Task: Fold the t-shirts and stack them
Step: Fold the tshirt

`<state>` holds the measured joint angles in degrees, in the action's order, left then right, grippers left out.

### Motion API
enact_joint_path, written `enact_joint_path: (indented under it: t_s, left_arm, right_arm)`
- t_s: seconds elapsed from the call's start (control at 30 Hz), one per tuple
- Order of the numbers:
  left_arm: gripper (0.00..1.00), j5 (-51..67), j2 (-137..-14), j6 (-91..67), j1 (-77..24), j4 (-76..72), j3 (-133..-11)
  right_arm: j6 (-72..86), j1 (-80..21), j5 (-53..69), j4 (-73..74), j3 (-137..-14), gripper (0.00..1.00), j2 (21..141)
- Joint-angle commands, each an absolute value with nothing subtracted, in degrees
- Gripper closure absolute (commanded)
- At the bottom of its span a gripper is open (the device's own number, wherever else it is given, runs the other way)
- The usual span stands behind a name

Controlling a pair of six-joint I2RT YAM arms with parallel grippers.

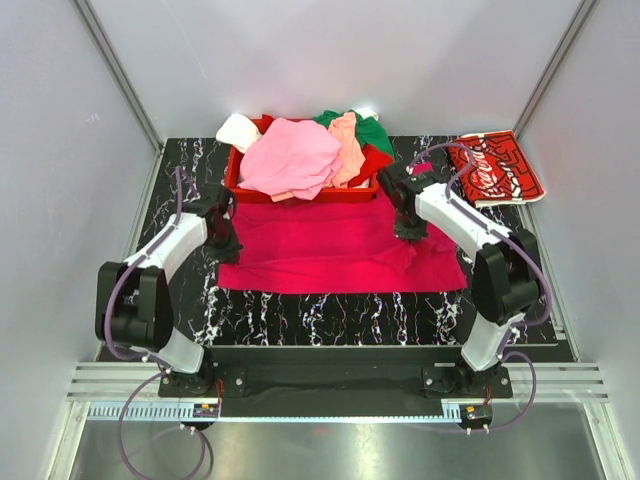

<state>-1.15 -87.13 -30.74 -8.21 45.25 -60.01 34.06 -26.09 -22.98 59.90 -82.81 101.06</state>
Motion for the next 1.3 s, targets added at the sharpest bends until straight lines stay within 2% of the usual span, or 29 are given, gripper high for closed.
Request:
enact_joint_path:
  t_s: [0.0,0.17,0.2,0.23,0.27,0.3,0.33,0.37,0.4,0.43,0.5,0.53,0.63,0.7,0.73,0.8,0.93,0.97,1.1,1.27]
  left_arm:
    - [1.0,-0.62,-89.28,-28.92,-7.39,43.5,-63.01]
    - [1.0,-0.53,-93.07,-27.51,-6.95,43.68,-65.12]
    - [1.0,-0.53,-94.56,-27.42,-6.77,44.03,-65.91]
    - [0.98,-0.44,-95.44,-26.9,-6.59,44.47,-67.83]
    - [0.94,-0.35,-96.15,-26.72,-5.98,45.69,-68.9]
    - [0.83,-0.35,-97.2,-26.63,-5.54,46.4,-69.95]
    - [0.78,-0.35,-97.55,-26.28,-5.19,47.02,-71.35]
    - [0.73,-0.35,-97.91,-26.02,-4.14,48.33,-73.98]
    - [0.53,0.87,-97.82,-25.93,-3.61,49.04,-75.66]
    - [0.5,1.05,-97.47,-25.32,-3.26,49.65,-76.98]
    - [0.43,1.32,-95.55,-24.18,-2.46,51.85,-80.5]
    - [0.36,0.8,-94.49,-22.95,-2.46,52.81,-81.29]
    - [0.27,0.09,-87.56,-20.4,-2.46,54.05,-79.82]
    - [0.26,0.09,-80.99,-18.91,-2.46,53.35,-74.4]
    - [0.26,0.52,-78.69,-18.81,-2.46,52.91,-72.18]
    - [0.26,1.93,-71.76,-19.33,-2.46,51.59,-67.44]
    - [0.27,5.62,-62.51,-20.21,-2.46,50.1,-56.9]
    - [0.26,6.15,-59.97,-20.13,-2.46,49.84,-55.73]
    - [0.29,6.85,-57.75,-19.87,-2.46,48.87,-53.44]
    - [0.3,7.9,-57.22,-20.04,-2.46,45.8,-51.6]
  right_arm:
    - [31.73,-25.31,-24.17,58.54,-86.04,1.0,103.35]
    - [31.38,-23.65,-24.34,58.62,-88.23,1.0,107.83]
    - [31.29,-23.38,-24.0,58.62,-88.68,0.95,108.62]
    - [31.03,-22.77,-23.91,58.97,-89.46,0.86,110.55]
    - [30.68,-22.24,-23.99,59.15,-91.65,0.7,111.61]
    - [30.41,-20.84,-23.99,59.5,-92.97,0.38,112.75]
    - [30.15,-20.13,-24.52,60.98,-94.64,0.24,113.89]
    - [30.06,-19.34,-25.13,61.52,-98.05,0.14,115.91]
    - [29.88,-17.42,-25.48,62.05,-99.74,0.09,116.62]
    - [29.71,-16.53,-25.4,63.44,-101.41,0.06,117.59]
    - [29.79,-15.3,-24.96,64.77,-103.88,0.04,116.73]
    - [30.14,-15.03,-24.87,64.78,-103.36,0.04,113.93]
    - [31.81,-15.12,-20.5,60.85,-92.35,0.07,104.2]
    - [33.21,-15.12,-13.5,55.41,-84.94,0.11,98.47]
    - [34.61,-15.38,-11.1,53.37,-77.42,0.14,93.22]
    - [36.12,-15.99,-5.92,49.85,-70.43,0.23,88.53]
    - [39.45,-17.93,-3.08,43.68,-56.98,0.36,81.57]
    - [39.64,-18.1,-3.34,43.42,-55.82,0.43,81.56]
    - [39.03,-18.11,-3.87,41.66,-54.4,0.53,84.28]
    - [38.15,-18.19,-6.5,41.31,-58.7,0.56,91.48]
